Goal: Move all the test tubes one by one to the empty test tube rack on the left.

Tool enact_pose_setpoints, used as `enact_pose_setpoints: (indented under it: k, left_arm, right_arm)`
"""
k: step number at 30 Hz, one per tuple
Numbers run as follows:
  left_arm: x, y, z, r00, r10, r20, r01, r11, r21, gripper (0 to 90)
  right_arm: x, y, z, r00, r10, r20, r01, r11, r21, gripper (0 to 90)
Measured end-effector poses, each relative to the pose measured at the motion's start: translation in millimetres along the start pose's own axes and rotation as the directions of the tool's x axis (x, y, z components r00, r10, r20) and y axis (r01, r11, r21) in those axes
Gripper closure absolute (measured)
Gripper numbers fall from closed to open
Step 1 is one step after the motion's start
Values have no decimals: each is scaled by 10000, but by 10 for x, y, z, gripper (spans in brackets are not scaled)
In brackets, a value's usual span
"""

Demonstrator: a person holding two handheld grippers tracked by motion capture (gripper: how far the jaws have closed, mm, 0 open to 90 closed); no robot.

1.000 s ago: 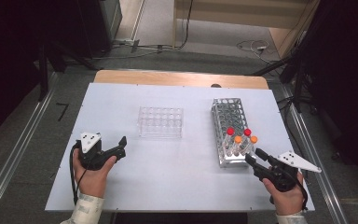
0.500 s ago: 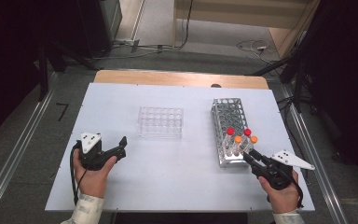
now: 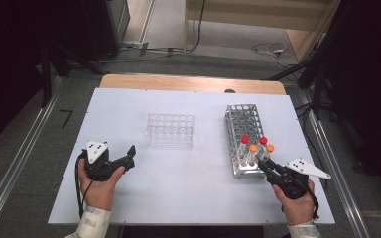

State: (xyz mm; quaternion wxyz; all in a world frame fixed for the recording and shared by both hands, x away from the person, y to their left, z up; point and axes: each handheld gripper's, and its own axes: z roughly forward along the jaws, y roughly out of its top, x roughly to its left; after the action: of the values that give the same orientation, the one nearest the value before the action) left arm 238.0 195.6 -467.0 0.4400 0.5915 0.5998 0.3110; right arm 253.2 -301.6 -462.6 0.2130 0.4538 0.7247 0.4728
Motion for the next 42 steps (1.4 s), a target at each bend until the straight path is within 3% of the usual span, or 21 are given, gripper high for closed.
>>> enact_pose_setpoints:
  k: [12,22,28,34,42]
  left_arm:
    - [-18,-6,2,10000,60,47,-60,10000,28,91]
    - [-36,-6,2,9999,88,116,-88,10000,17,92]
    - [-43,-4,2,9998,75,167,-75,10000,-7,93]
    - [-85,5,-14,9994,136,330,-135,9999,-4,94]
    - [-153,22,-34,9980,243,580,-241,9997,-41,94]
  right_arm:
    - [20,19,10,9991,-355,248,359,9992,-146,732]
    - [64,163,-178,9977,-579,350,599,9964,-602,733]
    - [92,273,-332,9977,-591,335,625,9915,-1141,733]
    - [146,357,-443,9974,-691,184,711,9859,-1516,733]
    - [311,344,-443,9948,-864,-532,789,9885,-1290,733]
